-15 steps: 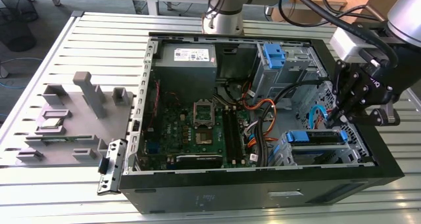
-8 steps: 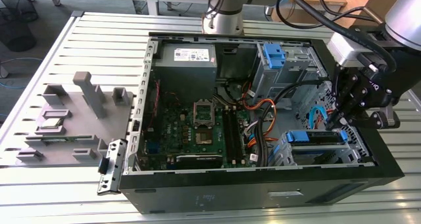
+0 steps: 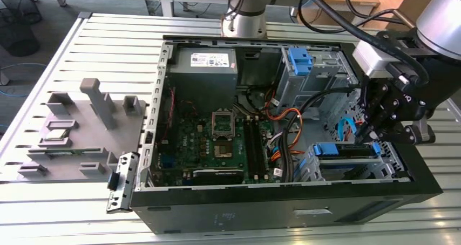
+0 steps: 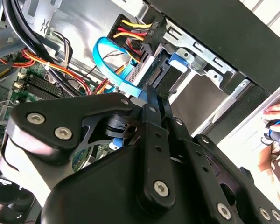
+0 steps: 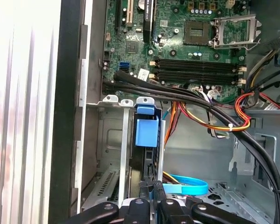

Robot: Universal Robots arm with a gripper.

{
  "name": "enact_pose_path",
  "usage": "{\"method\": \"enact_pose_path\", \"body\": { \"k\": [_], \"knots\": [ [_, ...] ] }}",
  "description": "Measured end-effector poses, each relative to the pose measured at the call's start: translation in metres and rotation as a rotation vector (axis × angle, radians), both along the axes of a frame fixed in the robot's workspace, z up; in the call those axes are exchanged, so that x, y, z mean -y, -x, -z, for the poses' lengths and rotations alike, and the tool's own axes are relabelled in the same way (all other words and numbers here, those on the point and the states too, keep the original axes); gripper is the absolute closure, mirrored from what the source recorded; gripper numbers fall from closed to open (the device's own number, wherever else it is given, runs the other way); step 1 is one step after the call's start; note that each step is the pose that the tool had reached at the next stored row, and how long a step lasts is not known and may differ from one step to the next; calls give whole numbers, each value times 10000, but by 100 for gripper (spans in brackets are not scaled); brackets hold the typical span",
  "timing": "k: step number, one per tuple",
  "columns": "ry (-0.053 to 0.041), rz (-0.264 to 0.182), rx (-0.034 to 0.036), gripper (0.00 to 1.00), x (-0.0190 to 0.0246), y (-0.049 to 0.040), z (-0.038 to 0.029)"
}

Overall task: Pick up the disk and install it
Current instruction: 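Insert the first disk wire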

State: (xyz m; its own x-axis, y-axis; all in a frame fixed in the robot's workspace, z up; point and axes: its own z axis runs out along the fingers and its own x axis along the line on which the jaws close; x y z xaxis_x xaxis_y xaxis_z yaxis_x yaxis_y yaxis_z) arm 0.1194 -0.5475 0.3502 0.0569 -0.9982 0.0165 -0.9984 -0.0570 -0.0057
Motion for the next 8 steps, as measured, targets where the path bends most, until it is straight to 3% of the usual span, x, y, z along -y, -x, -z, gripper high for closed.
{"method": "enact_pose_path", "body": {
  "k": [8],
  "knots": [
    [-161,-286,125,84,4,19,13]
  ]
}}
